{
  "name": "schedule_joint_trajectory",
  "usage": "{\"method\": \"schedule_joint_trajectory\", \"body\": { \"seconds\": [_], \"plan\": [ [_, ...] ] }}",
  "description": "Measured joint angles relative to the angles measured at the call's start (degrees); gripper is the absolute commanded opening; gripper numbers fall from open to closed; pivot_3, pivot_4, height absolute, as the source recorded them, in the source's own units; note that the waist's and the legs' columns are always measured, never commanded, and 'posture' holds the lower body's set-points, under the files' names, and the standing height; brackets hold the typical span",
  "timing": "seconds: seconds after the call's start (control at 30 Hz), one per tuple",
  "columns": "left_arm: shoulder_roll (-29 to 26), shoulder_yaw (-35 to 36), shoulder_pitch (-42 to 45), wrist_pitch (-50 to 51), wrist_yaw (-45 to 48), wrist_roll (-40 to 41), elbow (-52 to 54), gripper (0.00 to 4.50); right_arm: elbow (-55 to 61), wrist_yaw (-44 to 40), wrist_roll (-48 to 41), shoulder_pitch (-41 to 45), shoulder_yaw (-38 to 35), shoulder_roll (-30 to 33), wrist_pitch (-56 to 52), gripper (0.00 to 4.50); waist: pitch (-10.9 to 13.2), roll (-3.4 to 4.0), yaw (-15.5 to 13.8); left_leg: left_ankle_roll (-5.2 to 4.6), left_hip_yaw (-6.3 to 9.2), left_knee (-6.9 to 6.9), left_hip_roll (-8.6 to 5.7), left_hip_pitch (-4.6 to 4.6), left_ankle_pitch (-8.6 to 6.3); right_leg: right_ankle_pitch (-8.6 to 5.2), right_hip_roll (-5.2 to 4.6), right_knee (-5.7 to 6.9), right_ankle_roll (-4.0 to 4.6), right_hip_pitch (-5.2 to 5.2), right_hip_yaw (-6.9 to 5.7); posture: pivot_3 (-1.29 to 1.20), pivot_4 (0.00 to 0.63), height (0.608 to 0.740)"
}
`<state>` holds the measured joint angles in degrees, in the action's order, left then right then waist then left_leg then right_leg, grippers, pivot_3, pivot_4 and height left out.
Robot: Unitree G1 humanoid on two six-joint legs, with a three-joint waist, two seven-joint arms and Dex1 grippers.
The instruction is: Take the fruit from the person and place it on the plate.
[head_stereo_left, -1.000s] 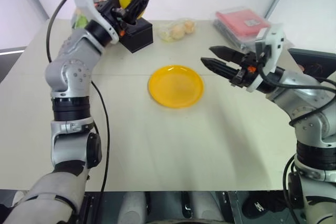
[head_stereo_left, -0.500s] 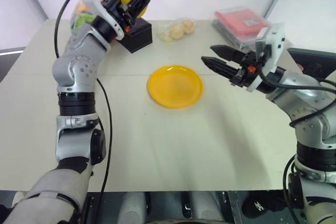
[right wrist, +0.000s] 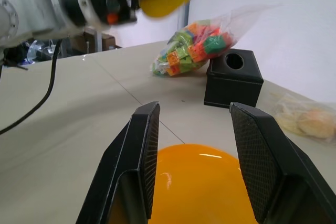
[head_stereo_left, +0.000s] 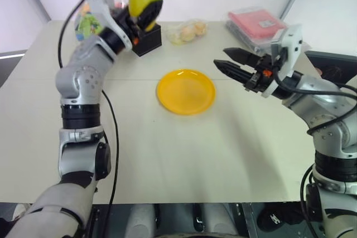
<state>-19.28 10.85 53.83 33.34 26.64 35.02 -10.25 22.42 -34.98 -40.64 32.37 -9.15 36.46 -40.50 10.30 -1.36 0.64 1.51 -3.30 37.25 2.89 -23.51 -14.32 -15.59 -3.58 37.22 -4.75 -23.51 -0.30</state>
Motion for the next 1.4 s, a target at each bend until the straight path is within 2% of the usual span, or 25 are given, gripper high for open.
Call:
{"method": "schedule_joint_trajectory", "body": {
  "seconds": [0.17,0.33,0.43,0.67,0.8,0.97,1.0,1.03,1.07,1.27,1.4],
  "plan": [
    [-0.8,-6.7,-4.7,3.0,4.5,-3.4,-1.5,2.75,1.3,-2.1,4.3,-4.0,2.0,4.7,1.2,2.14,0.0,-0.03,-0.3,0.00,0.00,0.02,-0.01,-0.06,0.00,0.00,-0.01,-0.03,0.00,-0.02,-0.03,0.00,0.150,0.731],
    [-2.1,-12.2,-1.7,3.5,11.2,-8.0,-9.8,2.75,4.4,-6.2,6.8,-11.3,1.1,12.7,1.5,2.14,0.0,-0.02,-0.9,0.00,0.00,0.01,-0.04,-0.05,0.00,0.00,0.00,-0.02,0.00,-0.04,-0.03,0.00,0.150,0.731],
    [-1.8,-14.3,2.3,3.6,15.4,-10.3,-17.1,2.75,6.6,-7.2,8.0,-14.2,-0.6,15.3,1.8,2.14,0.0,-0.03,-1.0,-0.01,0.00,0.01,-0.04,-0.06,0.00,-0.01,0.02,-0.03,0.00,-0.04,-0.04,0.00,0.150,0.731],
    [1.3,-17.5,7.7,1.8,21.3,-16.0,-31.6,2.75,9.6,-5.1,7.9,-15.0,-0.9,13.7,1.9,2.14,0.0,-0.03,-1.0,-0.01,0.01,0.01,-0.04,-0.07,0.00,-0.01,0.03,-0.03,0.00,-0.06,-0.03,0.00,0.150,0.731],
    [2.6,-22.9,8.2,-3.9,25.1,-22.9,-39.9,2.75,11.0,-3.1,8.0,-16.2,-1.2,12.1,1.8,2.14,0.0,-0.04,-1.1,-0.01,0.00,0.01,-0.04,-0.10,-0.01,-0.01,0.03,-0.03,0.00,-0.10,-0.03,0.00,0.150,0.731],
    [3.6,-23.5,9.5,-9.5,27.1,-26.5,-44.8,2.75,11.8,-1.7,8.0,-16.8,-1.3,11.4,1.7,2.14,0.0,-0.05,-1.3,-0.02,0.04,0.13,-0.04,-0.47,0.00,0.00,0.03,0.02,0.00,-0.39,-0.04,0.00,0.150,0.731],
    [3.8,-23.3,10.2,-10.4,27.1,-27.1,-45.8,3.78,12.1,-1.3,8.0,-16.9,-1.3,11.0,1.7,2.14,0.0,-0.05,-1.3,-0.02,0.05,0.18,-0.04,-0.59,0.00,0.00,0.03,0.05,-0.01,-0.50,-0.04,0.00,0.150,0.731],
    [3.9,-23.1,10.4,-10.9,27.1,-27.3,-46.2,4.25,12.3,-1.2,8.0,-17.0,-1.3,10.8,1.7,2.14,0.0,-0.04,-1.3,-0.02,0.06,0.21,-0.04,-0.68,0.00,0.00,0.03,0.06,-0.01,-0.56,-0.04,0.00,0.150,0.731],
    [4.1,-22.8,10.6,-11.5,27.1,-27.6,-46.7,4.46,12.3,-1.0,7.9,-17.1,-1.3,10.6,1.7,2.14,0.0,-0.04,-1.3,-0.02,0.06,0.24,-0.04,-0.78,0.00,0.02,0.03,0.07,-0.03,-0.65,-0.05,0.00,0.150,0.731],
    [4.4,-21.0,10.8,-13.1,29.2,-28.1,-46.9,4.46,12.3,-0.6,8.0,-17.1,-1.3,10.0,1.7,2.14,0.0,-0.04,-1.3,-0.05,0.07,0.39,-0.04,-0.92,-0.01,0.04,0.03,0.12,-0.06,-0.76,-0.06,0.00,0.150,0.731],
    [3.8,-18.5,8.0,-10.5,30.7,-25.7,-36.2,4.46,11.9,-1.0,8.1,-16.8,-0.9,9.9,1.8,2.14,0.0,-0.04,-1.2,-0.06,0.10,0.48,-0.02,-0.96,-0.02,0.04,0.02,0.19,-0.07,-0.77,-0.05,0.00,0.150,0.731]
  ]
}}
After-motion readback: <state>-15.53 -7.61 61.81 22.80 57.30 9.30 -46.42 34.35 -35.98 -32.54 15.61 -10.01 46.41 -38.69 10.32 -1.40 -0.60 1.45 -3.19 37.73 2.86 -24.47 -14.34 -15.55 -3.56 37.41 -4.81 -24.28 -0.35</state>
